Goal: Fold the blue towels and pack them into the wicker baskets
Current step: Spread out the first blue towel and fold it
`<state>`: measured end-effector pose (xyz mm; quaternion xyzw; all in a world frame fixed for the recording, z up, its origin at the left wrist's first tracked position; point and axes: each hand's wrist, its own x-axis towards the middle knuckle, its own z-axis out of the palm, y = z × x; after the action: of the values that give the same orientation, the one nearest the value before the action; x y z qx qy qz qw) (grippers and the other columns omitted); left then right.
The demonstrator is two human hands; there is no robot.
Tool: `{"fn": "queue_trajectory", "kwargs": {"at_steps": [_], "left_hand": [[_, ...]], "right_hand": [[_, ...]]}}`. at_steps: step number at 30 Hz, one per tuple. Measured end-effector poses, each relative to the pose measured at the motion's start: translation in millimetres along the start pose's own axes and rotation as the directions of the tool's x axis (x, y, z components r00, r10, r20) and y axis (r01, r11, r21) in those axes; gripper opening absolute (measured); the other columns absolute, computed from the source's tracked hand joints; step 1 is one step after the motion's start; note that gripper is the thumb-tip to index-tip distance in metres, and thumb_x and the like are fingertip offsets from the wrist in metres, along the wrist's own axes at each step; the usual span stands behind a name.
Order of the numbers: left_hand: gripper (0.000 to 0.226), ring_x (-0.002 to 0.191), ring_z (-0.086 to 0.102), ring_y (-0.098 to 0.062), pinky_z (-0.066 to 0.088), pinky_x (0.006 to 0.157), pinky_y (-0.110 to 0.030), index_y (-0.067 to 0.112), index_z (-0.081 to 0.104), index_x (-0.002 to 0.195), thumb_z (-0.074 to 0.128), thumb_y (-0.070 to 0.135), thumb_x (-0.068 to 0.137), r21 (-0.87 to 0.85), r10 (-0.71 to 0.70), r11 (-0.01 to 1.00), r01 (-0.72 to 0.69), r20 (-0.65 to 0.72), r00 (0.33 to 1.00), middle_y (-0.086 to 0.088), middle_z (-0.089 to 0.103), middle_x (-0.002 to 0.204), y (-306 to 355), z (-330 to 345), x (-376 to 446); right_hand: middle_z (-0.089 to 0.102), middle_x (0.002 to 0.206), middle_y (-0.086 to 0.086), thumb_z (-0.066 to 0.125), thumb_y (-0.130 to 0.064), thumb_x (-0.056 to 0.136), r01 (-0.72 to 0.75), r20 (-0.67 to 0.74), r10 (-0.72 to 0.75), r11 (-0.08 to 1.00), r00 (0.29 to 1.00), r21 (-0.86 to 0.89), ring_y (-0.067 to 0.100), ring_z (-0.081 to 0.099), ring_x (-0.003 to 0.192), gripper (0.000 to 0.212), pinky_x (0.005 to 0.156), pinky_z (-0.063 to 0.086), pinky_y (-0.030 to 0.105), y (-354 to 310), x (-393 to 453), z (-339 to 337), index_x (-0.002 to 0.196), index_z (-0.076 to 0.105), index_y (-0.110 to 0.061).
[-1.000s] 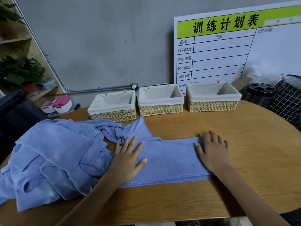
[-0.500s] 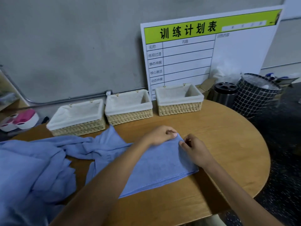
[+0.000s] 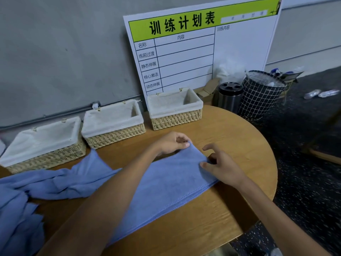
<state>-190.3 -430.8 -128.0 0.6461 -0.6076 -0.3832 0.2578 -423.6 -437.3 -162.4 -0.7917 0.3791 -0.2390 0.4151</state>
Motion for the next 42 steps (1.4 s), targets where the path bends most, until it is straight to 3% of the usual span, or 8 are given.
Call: {"fn": "queue_trajectory", "kwargs": {"at_steps": [3, 7, 13, 17, 22, 29, 35, 42], "left_hand": [[0.009, 0.078, 0.062, 0.003, 0.048, 0.075, -0.020, 0.014, 0.066, 0.107, 0.061, 0.014, 0.100, -0.016, 0.022, 1.000, -0.023, -0.020, 1.000, 0.003, 0.071, 0.092, -3.2, -4.5, -6.9], [0.012, 0.051, 0.050, -0.005, 0.044, 0.054, -0.021, 0.009, 0.066, 0.110, 0.057, 0.008, 0.101, -0.095, 0.036, 0.995, -0.043, -0.073, 0.997, -0.002, 0.069, 0.089, -2.7, -11.4, -15.9], [0.021, 0.062, 0.060, -0.014, 0.042, 0.052, -0.024, 0.012, 0.064, 0.119, 0.054, 0.005, 0.102, -0.205, 0.075, 0.973, -0.107, -0.158, 0.985, 0.009, 0.071, 0.082, 4.5, -19.9, -34.0], [0.026, 0.084, 0.062, -0.020, 0.049, 0.066, -0.027, 0.016, 0.066, 0.120, 0.047, 0.007, 0.104, -0.376, 0.047, 0.920, -0.106, -0.164, 0.985, -0.005, 0.070, 0.099, 8.7, -35.5, -60.5], [0.057, 0.088, 0.067, -0.022, 0.047, 0.066, -0.029, 0.024, 0.060, 0.127, 0.017, 0.055, 0.106, -0.549, -0.049, 0.835, -0.047, -0.159, 0.986, -0.011, 0.071, 0.105, 6.8, -63.4, -113.2], [0.080, 0.092, 0.066, -0.030, 0.043, 0.072, -0.035, 0.025, 0.060, 0.127, 0.004, 0.074, 0.095, -0.551, -0.119, 0.834, -0.036, -0.244, 0.962, -0.022, 0.071, 0.106, -33.4, -93.8, -188.4], [0.081, 0.094, 0.066, -0.033, 0.048, 0.082, -0.041, 0.027, 0.057, 0.134, 0.009, 0.077, 0.092, -0.494, -0.194, 0.869, 0.026, -0.293, 0.936, -0.020, 0.073, 0.105, -65.5, -97.6, -227.3], [0.063, 0.059, 0.042, -0.021, 0.037, 0.060, -0.034, 0.028, 0.055, 0.134, 0.021, 0.066, 0.096, -0.356, -0.265, 0.926, 0.128, -0.368, 0.891, -0.006, 0.075, 0.082, -97.0, -78.8, -245.6]], "right_hand": [[0.064, 0.082, 0.006, 0.071, -0.025, 0.091, 0.000, -0.070, 0.009, 0.991, 0.998, 0.132, 0.012, 0.057, 0.065, 0.036, 0.059, 0.044, 0.038, -2.2, -5.0, -0.3, 0.118, 0.049, -0.029], [0.064, 0.091, 0.006, 0.071, -0.026, 0.091, 0.053, -0.142, -0.026, 0.981, 0.990, 0.185, 0.016, 0.060, 0.073, 0.034, 0.060, 0.047, 0.034, -13.7, -10.5, 7.1, 0.118, 0.050, -0.034], [0.061, 0.081, 0.002, 0.072, -0.019, 0.089, 0.181, -0.213, -0.134, 0.959, 0.968, 0.218, 0.007, 0.054, 0.069, 0.038, 0.060, 0.044, 0.024, -48.0, -15.8, 19.2, 0.120, 0.055, -0.035], [0.063, 0.075, 0.000, 0.071, -0.016, 0.089, 0.255, -0.149, -0.228, 0.948, 0.962, 0.193, 0.006, 0.055, 0.065, 0.044, 0.057, 0.044, 0.024, -83.1, -20.7, 32.7, 0.125, 0.055, -0.036], [0.064, 0.079, -0.006, 0.070, -0.018, 0.089, 0.292, -0.077, -0.283, 0.937, 0.956, 0.190, 0.008, 0.062, 0.072, 0.052, 0.063, 0.049, 0.025, -117.2, -25.7, 69.4, 0.132, 0.050, -0.038], [0.060, 0.070, -0.015, 0.068, -0.013, 0.091, 0.347, 0.023, -0.359, 0.916, 0.933, 0.201, 0.003, 0.059, 0.068, 0.051, 0.060, 0.043, 0.016, -150.0, -42.1, 124.2, 0.134, 0.049, -0.032], [0.060, 0.071, -0.008, 0.070, -0.016, 0.090, 0.359, 0.102, -0.375, 0.922, 0.921, 0.147, 0.009, 0.060, 0.070, 0.050, 0.060, 0.047, 0.025, -159.9, -49.3, 167.4, 0.134, 0.049, -0.030], [0.062, 0.064, -0.007, 0.068, -0.035, 0.091, 0.350, 0.179, -0.354, 0.935, 0.918, 0.054, 0.006, 0.060, 0.064, 0.034, 0.059, 0.041, 0.018, -161.0, -60.3, 203.1, 0.121, 0.057, -0.026]]}}
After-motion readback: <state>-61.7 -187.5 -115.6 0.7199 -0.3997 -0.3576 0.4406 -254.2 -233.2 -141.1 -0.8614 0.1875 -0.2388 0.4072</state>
